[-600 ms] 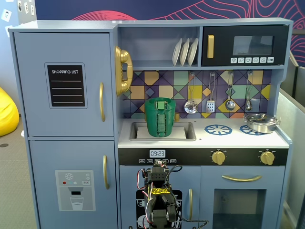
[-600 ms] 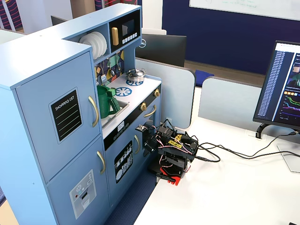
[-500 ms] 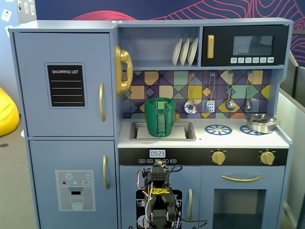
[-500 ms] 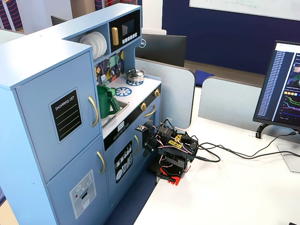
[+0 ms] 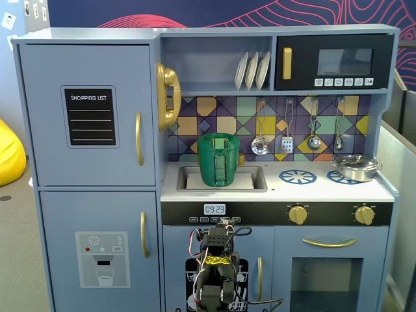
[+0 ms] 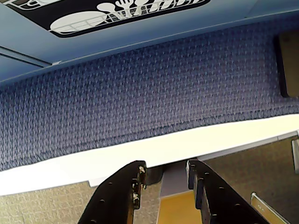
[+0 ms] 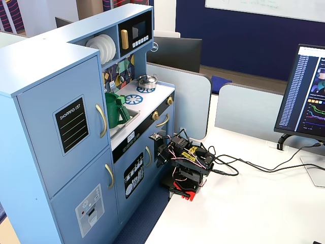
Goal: Take off the lid from the green recipient and place it on the counter
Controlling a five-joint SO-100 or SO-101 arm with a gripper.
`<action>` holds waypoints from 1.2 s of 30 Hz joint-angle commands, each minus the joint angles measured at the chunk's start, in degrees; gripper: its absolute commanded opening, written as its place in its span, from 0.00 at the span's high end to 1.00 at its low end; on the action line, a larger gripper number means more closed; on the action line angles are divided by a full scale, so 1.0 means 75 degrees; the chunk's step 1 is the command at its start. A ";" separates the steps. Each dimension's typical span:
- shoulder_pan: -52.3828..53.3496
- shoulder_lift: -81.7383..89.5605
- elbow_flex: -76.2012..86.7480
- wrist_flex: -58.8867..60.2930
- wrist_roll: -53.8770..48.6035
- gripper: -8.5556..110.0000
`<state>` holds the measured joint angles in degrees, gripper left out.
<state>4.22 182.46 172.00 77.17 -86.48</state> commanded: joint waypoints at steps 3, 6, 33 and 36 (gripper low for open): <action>0.0246 -0.0164 -0.1500 -0.0141 -0.0504 0.93; 0.0445 -0.0879 -0.3117 -0.0328 -0.1313 0.93; 0.0539 -0.4957 -0.8121 -0.7160 -0.1160 0.60; 0.0352 -0.5191 -0.8297 -0.7348 -0.1219 0.60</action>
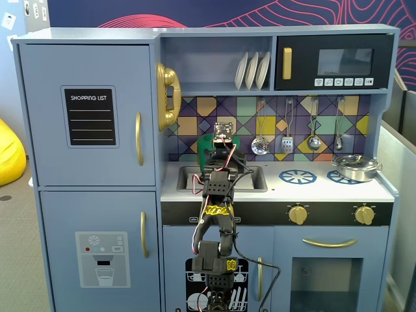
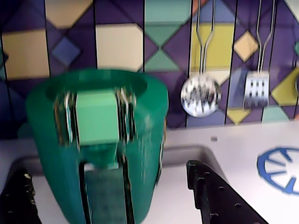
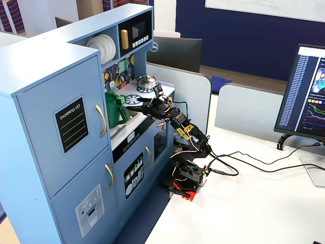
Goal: Take off the lid from the green recipient and place it on the counter
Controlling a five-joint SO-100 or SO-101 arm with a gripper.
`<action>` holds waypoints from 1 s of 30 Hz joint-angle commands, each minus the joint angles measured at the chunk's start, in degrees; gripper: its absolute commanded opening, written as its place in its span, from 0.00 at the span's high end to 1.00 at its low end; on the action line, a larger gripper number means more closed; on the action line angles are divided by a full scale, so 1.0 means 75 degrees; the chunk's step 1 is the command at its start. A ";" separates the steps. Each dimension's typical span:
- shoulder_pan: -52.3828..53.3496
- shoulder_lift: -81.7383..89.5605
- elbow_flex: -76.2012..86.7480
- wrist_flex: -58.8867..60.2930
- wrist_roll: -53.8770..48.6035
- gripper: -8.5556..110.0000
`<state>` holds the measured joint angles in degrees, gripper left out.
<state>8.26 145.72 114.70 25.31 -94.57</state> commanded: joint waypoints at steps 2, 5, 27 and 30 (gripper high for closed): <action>-0.0305 -0.0445 -0.0727 -0.0551 -0.0223 0.61; -0.0422 -0.0680 -0.0879 -0.0633 -0.0316 0.61; -0.0691 -0.2414 -0.2016 -0.1230 -0.0703 0.63; -0.0762 -0.2566 -0.2180 -0.1230 -0.0750 0.63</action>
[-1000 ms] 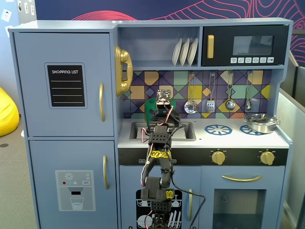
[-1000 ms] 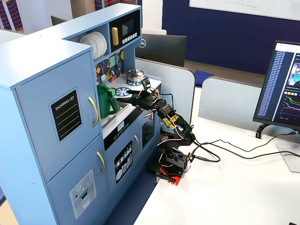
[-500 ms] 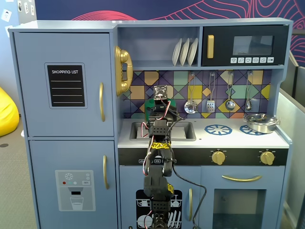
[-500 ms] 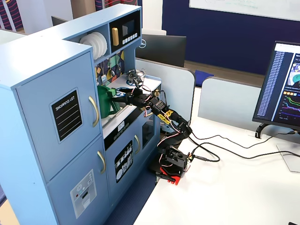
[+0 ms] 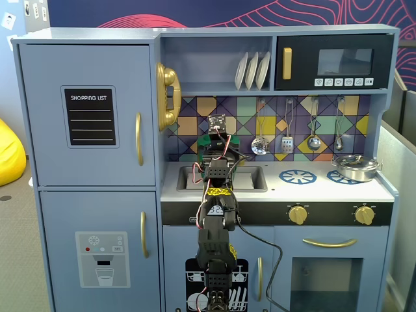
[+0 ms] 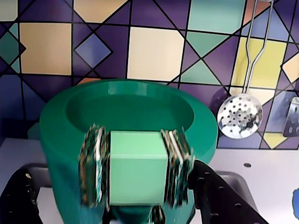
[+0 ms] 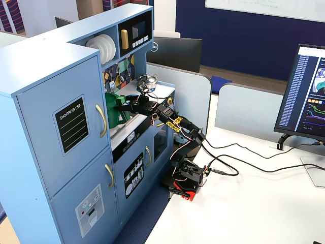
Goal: Take off the lid from the green recipient and place it on the counter
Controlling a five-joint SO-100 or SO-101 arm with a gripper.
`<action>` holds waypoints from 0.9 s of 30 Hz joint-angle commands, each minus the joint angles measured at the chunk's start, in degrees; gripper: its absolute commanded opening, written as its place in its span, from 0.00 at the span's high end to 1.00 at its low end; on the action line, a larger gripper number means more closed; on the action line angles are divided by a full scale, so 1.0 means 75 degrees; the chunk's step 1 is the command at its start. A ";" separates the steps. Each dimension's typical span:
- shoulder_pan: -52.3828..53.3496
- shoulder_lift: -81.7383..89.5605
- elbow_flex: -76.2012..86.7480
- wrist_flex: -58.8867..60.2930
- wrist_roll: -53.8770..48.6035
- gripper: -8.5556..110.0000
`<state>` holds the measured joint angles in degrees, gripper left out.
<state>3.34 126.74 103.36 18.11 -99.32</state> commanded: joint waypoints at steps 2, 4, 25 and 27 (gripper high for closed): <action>-0.0141 -0.0117 -0.0738 -0.0270 -0.0164 0.64; -0.0152 -0.0188 -0.0797 -0.0270 -0.0176 0.65; -0.0375 -0.0293 -0.1137 0.0234 -0.0270 0.93; -0.0363 -0.0387 -0.1383 0.0234 -0.0316 0.93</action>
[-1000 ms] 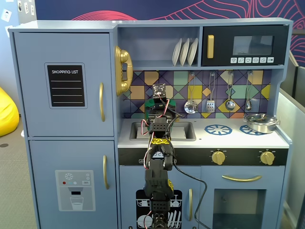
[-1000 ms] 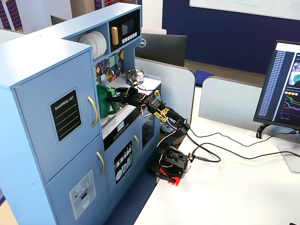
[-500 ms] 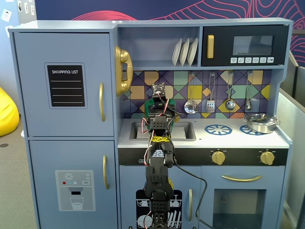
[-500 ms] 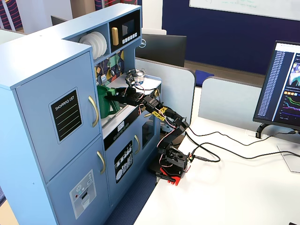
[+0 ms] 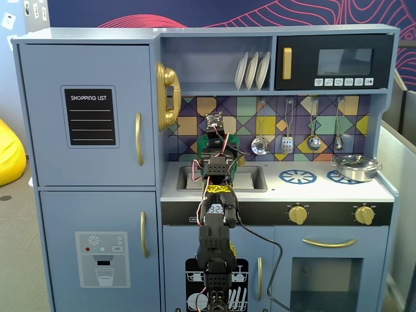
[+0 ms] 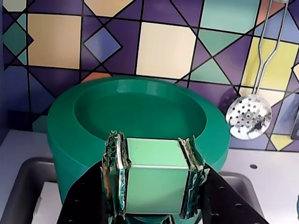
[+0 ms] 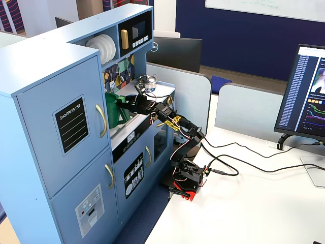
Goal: Take off the lid from the green recipient and place it on the counter
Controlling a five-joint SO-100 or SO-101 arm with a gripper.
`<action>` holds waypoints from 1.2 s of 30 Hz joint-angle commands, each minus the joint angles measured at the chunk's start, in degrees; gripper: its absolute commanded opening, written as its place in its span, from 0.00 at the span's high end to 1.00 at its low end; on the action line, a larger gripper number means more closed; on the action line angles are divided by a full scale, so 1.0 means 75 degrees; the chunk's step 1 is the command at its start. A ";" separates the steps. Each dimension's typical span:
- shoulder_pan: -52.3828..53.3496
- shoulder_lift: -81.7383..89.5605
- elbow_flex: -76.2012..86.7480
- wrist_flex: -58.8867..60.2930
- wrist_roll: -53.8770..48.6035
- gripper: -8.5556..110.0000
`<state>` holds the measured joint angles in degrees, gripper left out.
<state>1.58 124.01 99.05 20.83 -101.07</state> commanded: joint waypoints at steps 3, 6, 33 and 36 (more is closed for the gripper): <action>-0.0129 -0.0094 -0.1148 -0.0129 -0.0164 0.93; -0.0129 -0.0094 -0.1371 -0.0047 -0.0258 0.93; 0.3891 0.1207 0.0949 -0.1242 0.0410 0.93; 0.3996 0.1184 0.1652 -0.1840 0.0445 0.93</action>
<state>29.44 129.90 108.63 13.01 -98.61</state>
